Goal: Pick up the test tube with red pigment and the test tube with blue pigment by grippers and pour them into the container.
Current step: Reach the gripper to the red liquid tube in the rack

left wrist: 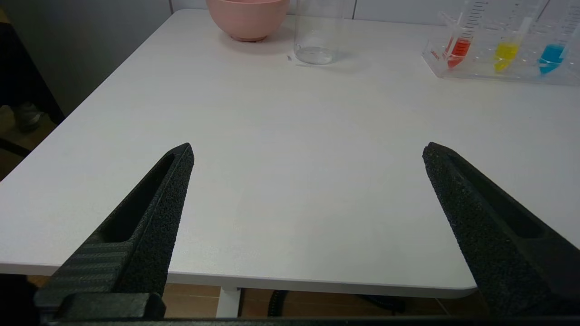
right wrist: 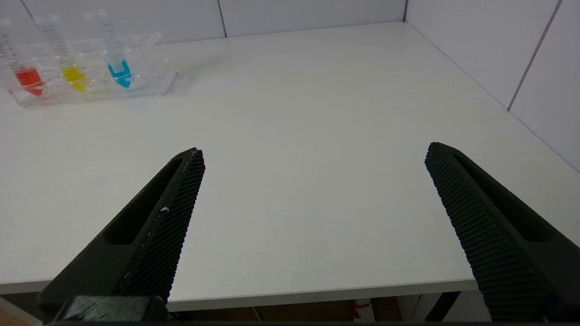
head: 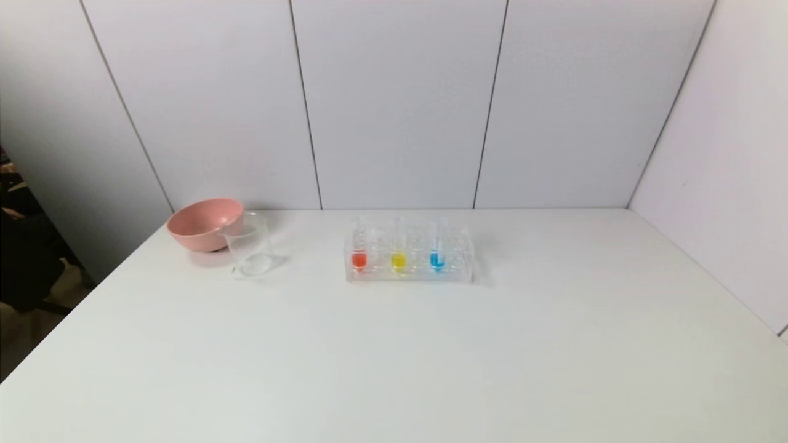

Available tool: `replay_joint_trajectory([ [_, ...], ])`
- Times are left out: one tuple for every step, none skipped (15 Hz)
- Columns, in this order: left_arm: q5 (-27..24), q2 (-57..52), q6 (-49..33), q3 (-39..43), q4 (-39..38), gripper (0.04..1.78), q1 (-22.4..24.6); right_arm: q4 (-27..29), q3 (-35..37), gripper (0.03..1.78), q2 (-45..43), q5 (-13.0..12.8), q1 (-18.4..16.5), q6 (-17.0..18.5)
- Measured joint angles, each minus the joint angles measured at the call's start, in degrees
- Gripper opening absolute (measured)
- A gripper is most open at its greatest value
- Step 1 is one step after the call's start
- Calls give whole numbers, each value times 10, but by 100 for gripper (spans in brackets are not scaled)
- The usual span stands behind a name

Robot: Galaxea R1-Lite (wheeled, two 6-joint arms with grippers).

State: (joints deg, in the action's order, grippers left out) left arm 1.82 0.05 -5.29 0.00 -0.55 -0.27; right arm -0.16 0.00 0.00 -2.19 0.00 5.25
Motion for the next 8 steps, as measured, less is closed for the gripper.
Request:
replay_joint_trajectory([
  [0,0,0,0,0,176,0,0,0,177,0,0,0,0],
  [0,0,1,0,1,176,0,0,0,177,0,0,0,0],
  [0,0,1,0,1,176,0,0,0,177,0,0,0,0],
  [0,0,2,0,0,176,0,0,0,177,0,0,0,0],
  [0,0,2,0,1,176,0,0,0,177,0,0,0,0],
  [0,0,3,0,0,176,0,0,0,177,0,0,0,0],
  [0,0,3,0,0,176,0,0,0,177,0,0,0,0],
  [0,0,4,0,1,176,0,0,0,177,0,0,0,0],
])
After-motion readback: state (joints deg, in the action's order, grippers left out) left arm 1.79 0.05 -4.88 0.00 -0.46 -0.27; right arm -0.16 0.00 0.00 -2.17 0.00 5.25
